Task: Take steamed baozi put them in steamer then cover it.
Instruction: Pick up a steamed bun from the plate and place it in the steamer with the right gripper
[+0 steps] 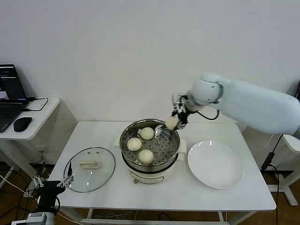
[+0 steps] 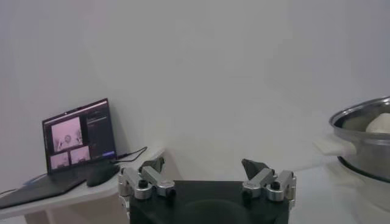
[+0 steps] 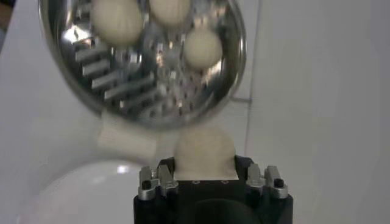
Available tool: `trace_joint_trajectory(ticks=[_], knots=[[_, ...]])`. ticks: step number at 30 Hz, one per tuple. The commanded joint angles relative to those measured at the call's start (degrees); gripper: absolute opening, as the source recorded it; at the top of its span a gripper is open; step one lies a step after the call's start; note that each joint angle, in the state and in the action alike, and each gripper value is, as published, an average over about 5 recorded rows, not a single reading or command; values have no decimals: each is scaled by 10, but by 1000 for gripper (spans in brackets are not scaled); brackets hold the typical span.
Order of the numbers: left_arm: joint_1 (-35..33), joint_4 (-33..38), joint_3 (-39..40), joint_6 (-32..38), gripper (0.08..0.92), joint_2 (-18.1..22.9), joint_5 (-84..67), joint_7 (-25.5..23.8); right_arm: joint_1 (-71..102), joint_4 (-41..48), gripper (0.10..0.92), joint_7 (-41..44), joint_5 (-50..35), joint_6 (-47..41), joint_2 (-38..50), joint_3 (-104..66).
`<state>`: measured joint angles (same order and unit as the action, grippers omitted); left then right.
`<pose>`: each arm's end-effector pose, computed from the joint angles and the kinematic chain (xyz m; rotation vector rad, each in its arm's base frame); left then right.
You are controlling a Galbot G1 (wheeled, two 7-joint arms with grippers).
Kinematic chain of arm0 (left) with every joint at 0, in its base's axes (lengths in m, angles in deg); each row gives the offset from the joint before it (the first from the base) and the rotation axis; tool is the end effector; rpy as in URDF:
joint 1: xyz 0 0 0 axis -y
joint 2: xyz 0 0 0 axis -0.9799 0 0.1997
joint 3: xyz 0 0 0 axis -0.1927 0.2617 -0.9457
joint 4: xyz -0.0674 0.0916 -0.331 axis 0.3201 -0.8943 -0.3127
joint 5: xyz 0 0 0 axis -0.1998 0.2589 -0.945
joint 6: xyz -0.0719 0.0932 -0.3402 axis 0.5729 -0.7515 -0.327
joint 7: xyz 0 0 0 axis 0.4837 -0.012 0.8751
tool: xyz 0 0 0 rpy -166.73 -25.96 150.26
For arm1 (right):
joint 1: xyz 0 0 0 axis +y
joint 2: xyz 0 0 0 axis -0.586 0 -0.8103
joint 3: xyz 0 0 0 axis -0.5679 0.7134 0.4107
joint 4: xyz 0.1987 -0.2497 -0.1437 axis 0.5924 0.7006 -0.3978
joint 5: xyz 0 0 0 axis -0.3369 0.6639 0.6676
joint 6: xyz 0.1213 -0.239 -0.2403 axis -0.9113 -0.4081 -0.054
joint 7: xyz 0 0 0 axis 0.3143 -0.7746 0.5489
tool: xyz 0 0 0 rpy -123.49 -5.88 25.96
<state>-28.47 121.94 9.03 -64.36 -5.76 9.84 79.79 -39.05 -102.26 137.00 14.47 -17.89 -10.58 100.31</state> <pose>0.1479 0.1226 -0.2890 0.2733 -3.0810 -0.4817 0.5311 0.0604 -0.0257 1.2971 -1.6117 1.4976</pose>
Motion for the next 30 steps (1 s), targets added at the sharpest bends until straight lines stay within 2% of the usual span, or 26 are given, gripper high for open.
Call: trace_joint_trajectory(ticks=[1,24,27,30], knots=[[-1,1,-3,0,823,1,0,0,57,43,606,-66,-62,-79,-98,16],[4,-4,0,1,823,6,0,0,93,61,603,-73,-50,-90,-91,21],[4,-4,0,1,823,6,0,0,92,56,623,-74,-51,-90,-85,17],[3,-3,-1,1,823,6,-1,0,85,47,691,-75,-51,-90,-72,9]])
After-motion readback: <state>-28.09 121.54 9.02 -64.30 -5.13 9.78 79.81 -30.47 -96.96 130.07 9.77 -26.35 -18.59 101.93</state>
